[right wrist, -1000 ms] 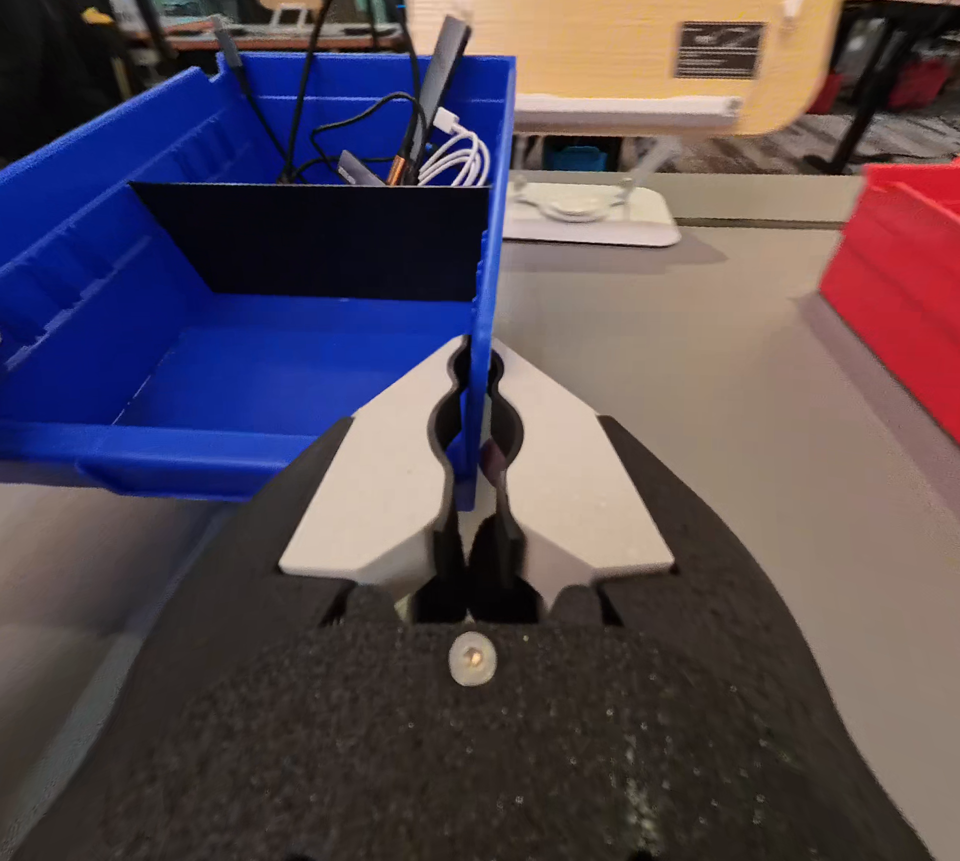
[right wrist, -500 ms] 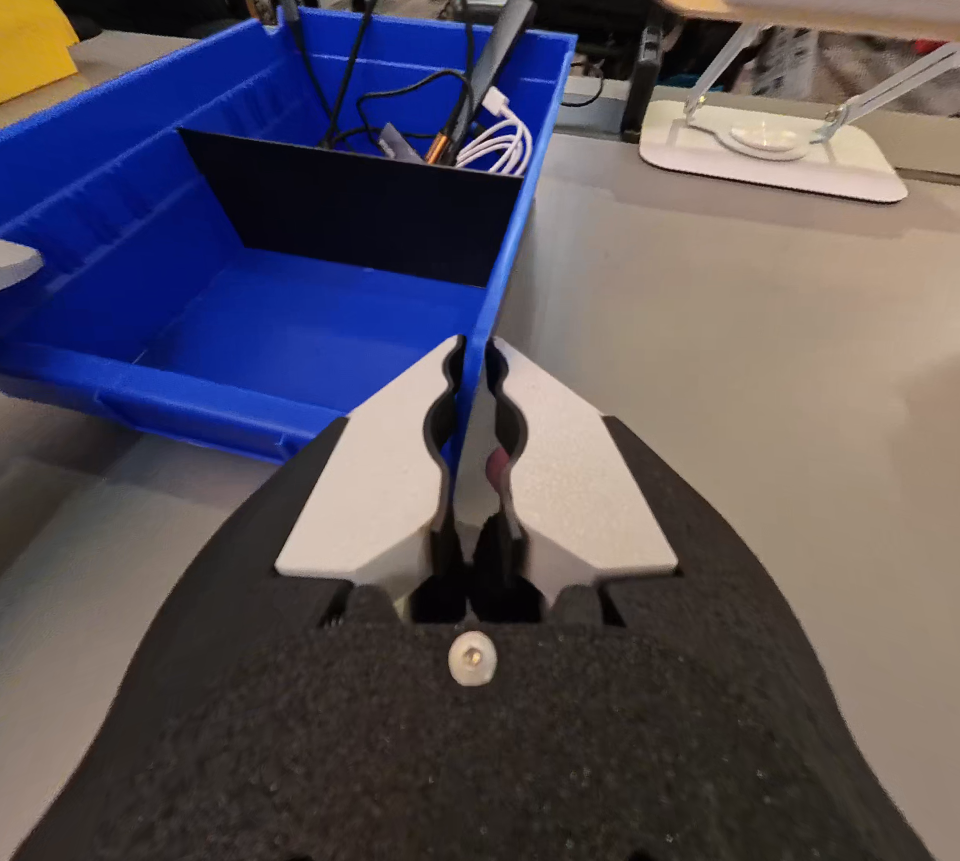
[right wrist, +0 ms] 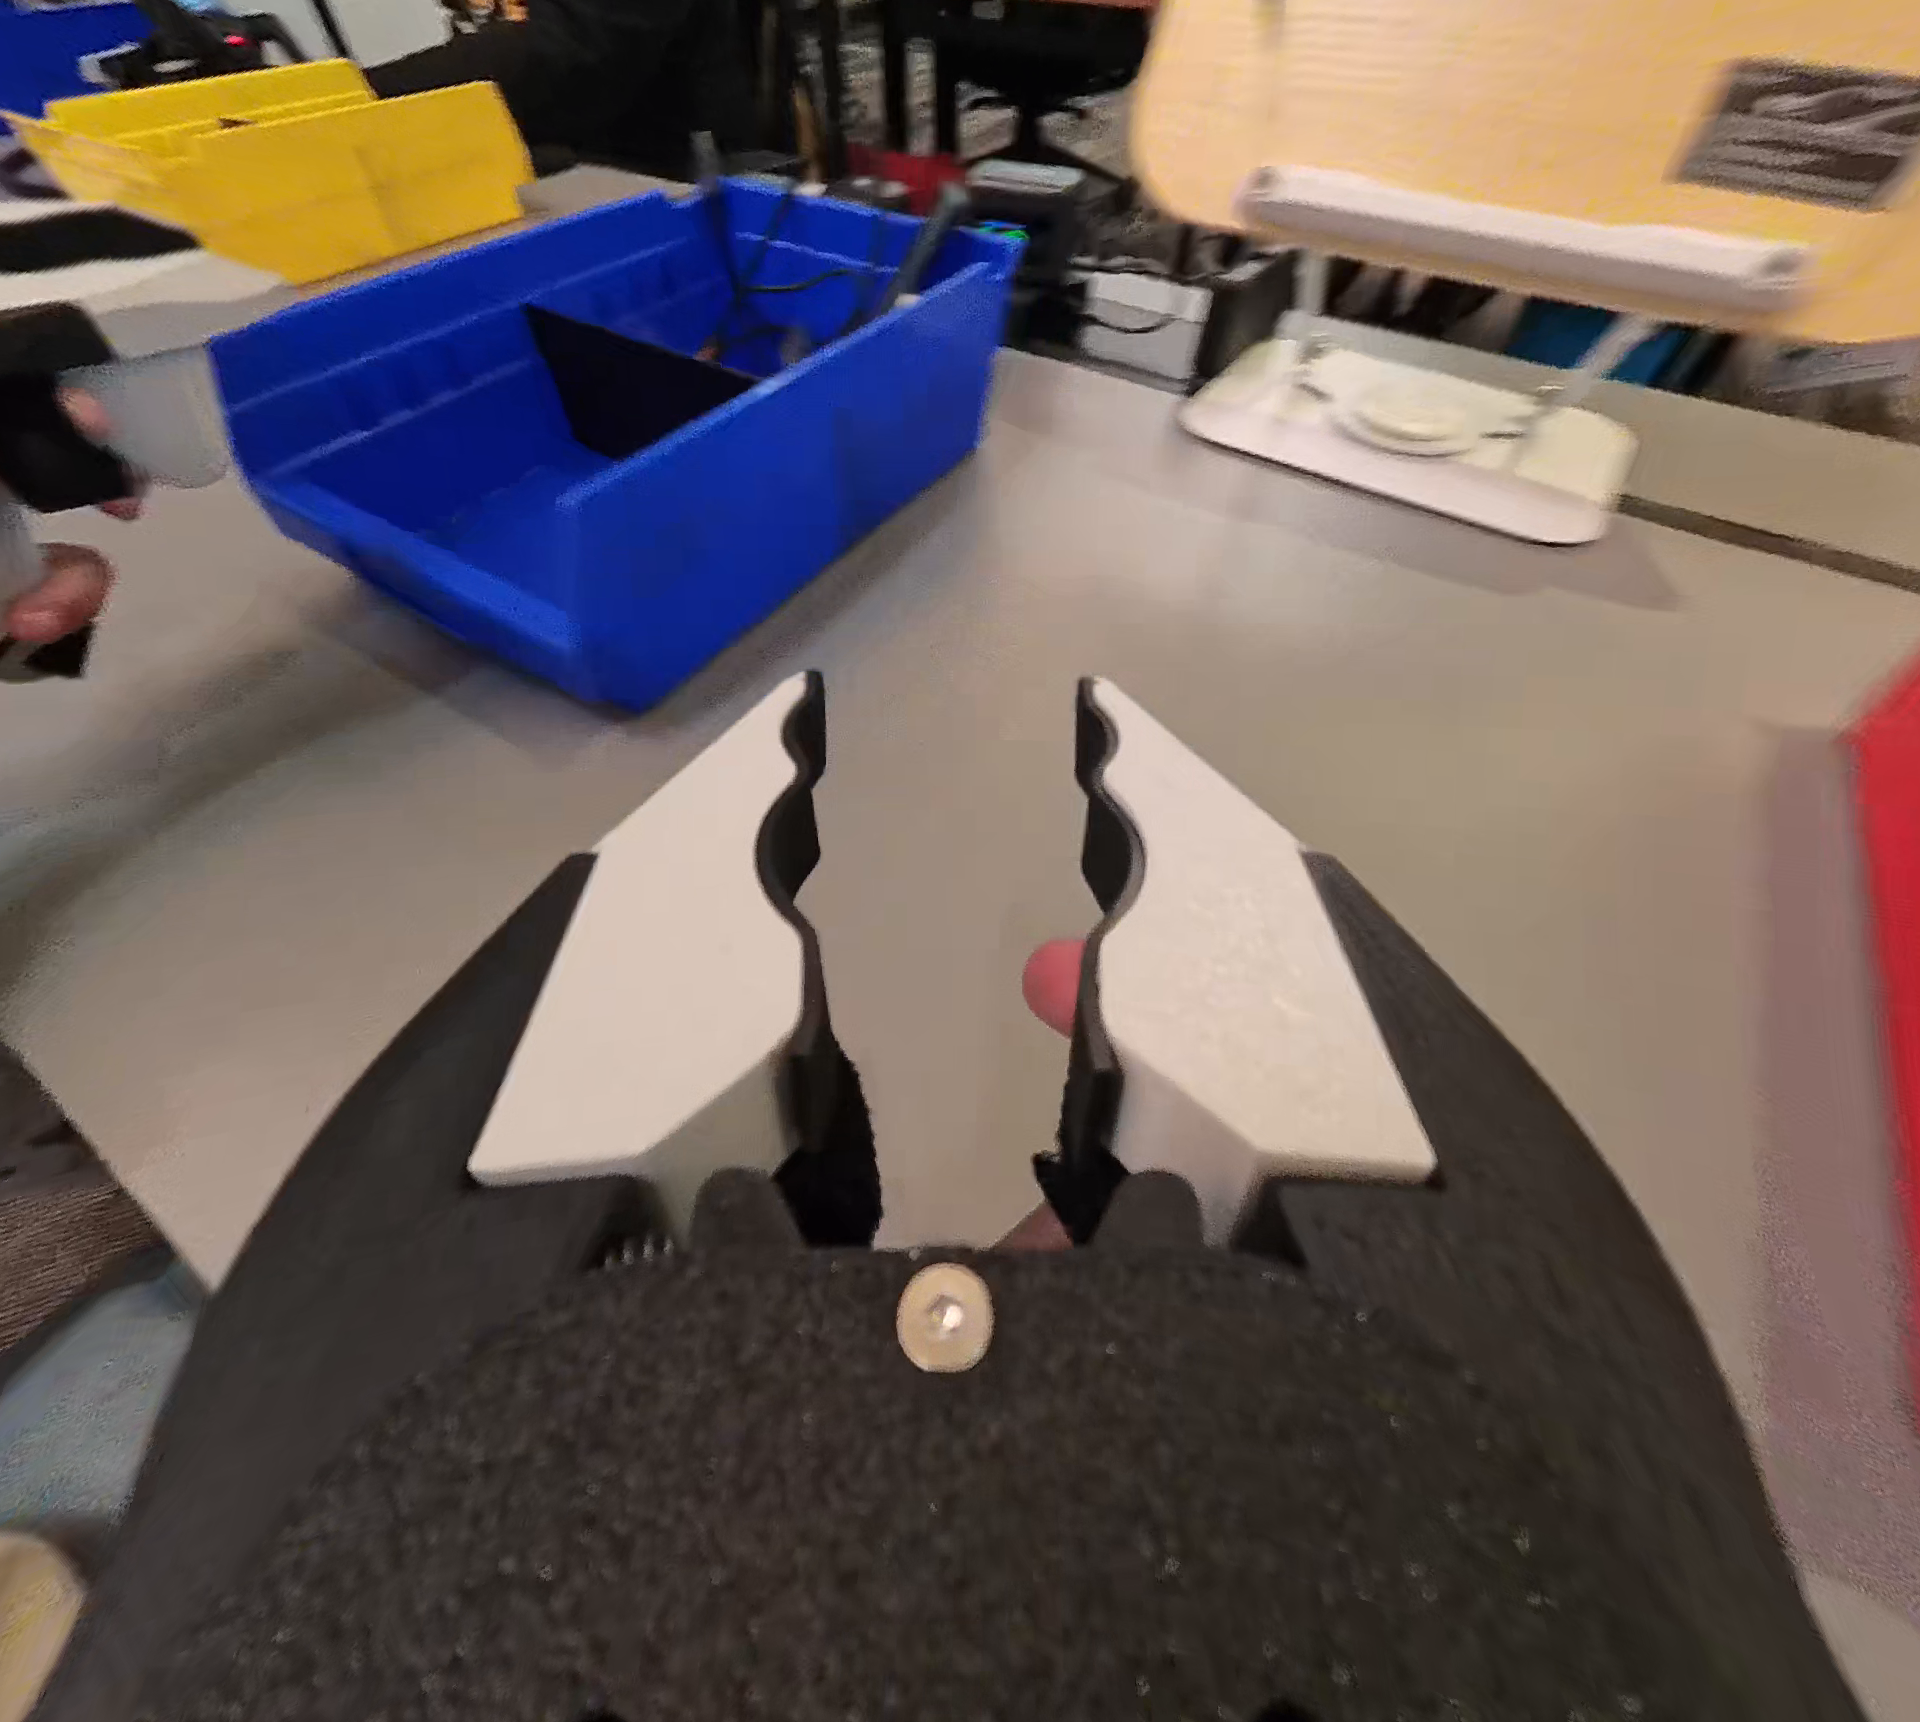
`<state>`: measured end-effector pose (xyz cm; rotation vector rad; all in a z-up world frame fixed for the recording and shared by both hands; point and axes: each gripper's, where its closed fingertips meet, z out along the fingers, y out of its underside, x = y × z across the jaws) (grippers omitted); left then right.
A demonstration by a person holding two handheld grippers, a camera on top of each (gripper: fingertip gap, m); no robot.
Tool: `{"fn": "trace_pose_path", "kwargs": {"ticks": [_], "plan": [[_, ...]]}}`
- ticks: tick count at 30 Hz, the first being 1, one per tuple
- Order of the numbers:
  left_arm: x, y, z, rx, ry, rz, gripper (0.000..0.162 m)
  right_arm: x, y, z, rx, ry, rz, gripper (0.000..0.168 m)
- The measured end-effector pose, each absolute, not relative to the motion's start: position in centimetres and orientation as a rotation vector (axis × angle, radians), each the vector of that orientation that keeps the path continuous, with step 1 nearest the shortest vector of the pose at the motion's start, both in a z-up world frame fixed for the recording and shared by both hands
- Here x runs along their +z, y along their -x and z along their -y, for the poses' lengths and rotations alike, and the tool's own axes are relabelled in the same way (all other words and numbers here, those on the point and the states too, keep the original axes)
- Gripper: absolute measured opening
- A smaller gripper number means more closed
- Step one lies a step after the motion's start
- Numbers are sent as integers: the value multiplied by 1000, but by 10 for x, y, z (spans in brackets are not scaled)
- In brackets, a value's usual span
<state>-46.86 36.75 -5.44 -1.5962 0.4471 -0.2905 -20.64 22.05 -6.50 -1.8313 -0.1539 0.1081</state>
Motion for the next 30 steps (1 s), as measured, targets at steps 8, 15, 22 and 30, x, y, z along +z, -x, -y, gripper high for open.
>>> {"fn": "trace_pose_path", "kwargs": {"ticks": [8,15,22,30], "plan": [[-103,404,-309,-340,1823,-595,45,-76,-29,-131,-108,1784,-262,39],[-105,406,-298,-484,1880,-541,43,-87,-103,-109,-137,1795,-409,43],[-105,413,-299,-570,1908,-511,40,-98,-100,-112,-136,1840,-406,46],[-93,397,-289,-630,1802,-609,45,-83,-44,-125,-147,1783,-274,52]]}}
